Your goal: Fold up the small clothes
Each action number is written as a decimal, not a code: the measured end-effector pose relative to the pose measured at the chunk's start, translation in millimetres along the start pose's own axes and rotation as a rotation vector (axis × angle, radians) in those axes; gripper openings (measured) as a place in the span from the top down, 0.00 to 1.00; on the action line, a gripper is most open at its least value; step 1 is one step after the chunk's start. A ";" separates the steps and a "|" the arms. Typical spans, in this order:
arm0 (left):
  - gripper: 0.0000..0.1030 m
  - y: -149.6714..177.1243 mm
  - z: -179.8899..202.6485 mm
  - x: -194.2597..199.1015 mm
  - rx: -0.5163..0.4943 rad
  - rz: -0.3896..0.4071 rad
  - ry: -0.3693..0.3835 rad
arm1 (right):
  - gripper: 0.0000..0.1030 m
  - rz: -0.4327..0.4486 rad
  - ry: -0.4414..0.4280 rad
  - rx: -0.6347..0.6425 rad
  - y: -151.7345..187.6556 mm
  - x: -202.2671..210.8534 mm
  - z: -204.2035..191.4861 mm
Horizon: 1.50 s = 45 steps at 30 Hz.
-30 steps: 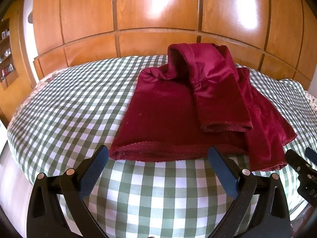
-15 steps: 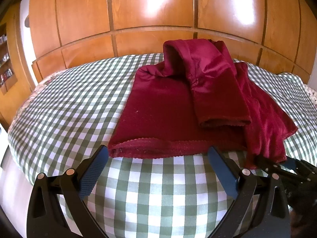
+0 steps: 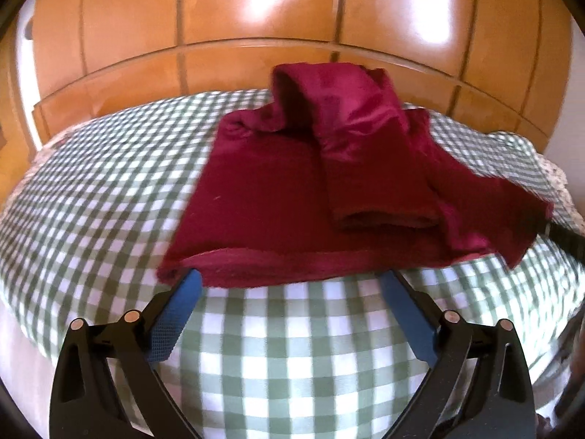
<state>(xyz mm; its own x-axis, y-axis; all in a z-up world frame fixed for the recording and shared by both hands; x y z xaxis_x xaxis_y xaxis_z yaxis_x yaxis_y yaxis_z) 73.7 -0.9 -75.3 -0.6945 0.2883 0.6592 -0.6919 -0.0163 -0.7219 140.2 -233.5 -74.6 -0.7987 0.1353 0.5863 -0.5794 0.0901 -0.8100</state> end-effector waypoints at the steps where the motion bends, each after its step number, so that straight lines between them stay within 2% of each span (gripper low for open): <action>1: 0.12 -2.8 6.3 -1.7 -0.023 -0.001 0.020 | 0.96 0.010 0.020 -0.020 -8.6 -0.9 13.2; 3: 0.15 -8.2 17.3 -7.5 -0.070 -0.012 0.044 | 0.96 0.020 0.065 -0.070 -25.7 -6.8 43.5; 8: 0.15 -27.4 46.5 -28.4 -0.156 -0.035 0.111 | 0.96 0.028 0.231 -0.160 -60.8 -36.5 130.4; 11: 0.15 -39.0 65.6 -49.6 -0.203 -0.066 0.131 | 0.96 0.010 0.313 -0.188 -71.4 -58.4 167.5; 12: 0.18 -43.2 71.1 -57.5 -0.230 -0.069 0.130 | 0.96 0.004 0.330 -0.197 -72.7 -63.4 177.3; 13: 0.26 -46.0 77.2 -65.1 -0.258 -0.073 0.121 | 0.96 -0.007 0.353 -0.216 -76.4 -71.9 193.1; 14: 0.29 -48.5 81.9 -77.9 -0.277 -0.095 0.112 | 0.96 -0.016 0.373 -0.234 -80.6 -79.2 204.9; 15: 0.32 -50.2 84.9 -90.7 -0.278 -0.124 0.115 | 0.96 -0.024 0.388 -0.251 -84.1 -85.0 215.7; 17: 0.46 -49.6 87.2 -115.2 -0.271 -0.178 0.118 | 0.96 -0.043 0.421 -0.272 -91.3 -98.8 234.1; 18: 0.66 -47.8 86.6 -127.0 -0.259 -0.212 0.129 | 0.96 -0.054 0.434 -0.278 -93.8 -104.9 239.7; 19: 0.79 -46.8 84.8 -134.9 -0.235 -0.237 0.146 | 0.96 -0.070 0.443 -0.283 -96.3 -112.8 247.0; 20: 0.86 -51.0 80.8 -136.7 -0.201 -0.231 0.159 | 0.96 -0.080 0.445 -0.282 -97.9 -117.6 250.6; 21: 0.97 -57.8 76.2 -134.0 -0.168 -0.216 0.182 | 0.96 -0.088 0.448 -0.269 -99.9 -122.4 253.7; 23: 0.97 -78.9 62.1 -118.6 -0.089 -0.164 0.235 | 0.95 -0.093 0.465 -0.238 -102.6 -129.2 255.0; 26: 0.97 -118.6 20.9 -88.0 -0.011 -0.060 0.227 | 0.94 -0.097 0.493 -0.206 -108.2 -137.4 259.7; 28: 0.97 -149.4 -23.7 -64.6 0.069 0.013 0.185 | 0.94 -0.100 0.524 -0.199 -114.8 -143.5 266.5; 31: 0.97 -194.9 -109.2 -26.8 0.182 0.117 0.049 | 0.97 -0.116 0.569 -0.227 -127.0 -152.1 283.2; 33: 0.97 -219.9 -173.1 3.4 0.257 0.178 -0.077 | 0.97 -0.136 0.598 -0.262 -135.5 -158.2 296.0; 35: 0.97 -237.2 -232.6 26.8 0.340 0.211 -0.186 | 0.97 -0.144 0.608 -0.293 -140.0 -159.9 303.6; 37: 0.97 -243.2 -267.1 41.2 0.368 0.227 -0.290 | 0.95 -0.134 0.592 -0.323 -142.6 -155.7 304.3; 38: 0.97 -243.4 -287.6 50.1 0.380 0.235 -0.366 | 0.94 -0.125 0.585 -0.319 -142.8 -152.9 301.1; 39: 0.97 -241.1 -297.6 53.6 0.391 0.233 -0.397 | 0.92 -0.116 0.570 -0.298 -141.3 -148.3 293.7; 41: 0.97 -231.4 -325.7 55.9 0.440 0.214 -0.482 | 0.68 -0.097 0.529 -0.268 -138.4 -138.2 277.1; 42: 0.97 -223.6 -336.9 54.1 0.471 0.204 -0.496 | 0.64 -0.076 0.509 -0.250 -137.1 -130.9 267.9; 44: 0.89 -204.8 -351.0 45.4 0.508 0.151 -0.526 | 0.57 -0.047 0.459 -0.208 -131.2 -112.4 245.3; 45: 0.65 -193.3 -353.3 41.0 0.527 0.121 -0.528 | 0.53 -0.040 0.420 -0.204 -126.8 -104.9 235.4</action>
<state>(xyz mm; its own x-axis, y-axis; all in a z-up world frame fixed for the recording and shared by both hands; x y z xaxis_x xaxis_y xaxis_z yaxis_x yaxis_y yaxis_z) 248.8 352.3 16.7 -0.6823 -0.2398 0.6906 -0.5152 -0.5126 -0.6869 259.3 -491.4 -31.8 -0.6169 0.5119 0.5978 -0.5314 0.2894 -0.7962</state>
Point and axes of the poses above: each gripper's, at about its wrist camera, not at the fingertips, and x roughly against the way its jaws point, z to its right, y to its underside, the point moved 7 cm from there along -x, roughly the way its jaws point, and after that the axes turned 12 degrees about y, right-handed, at the moved point
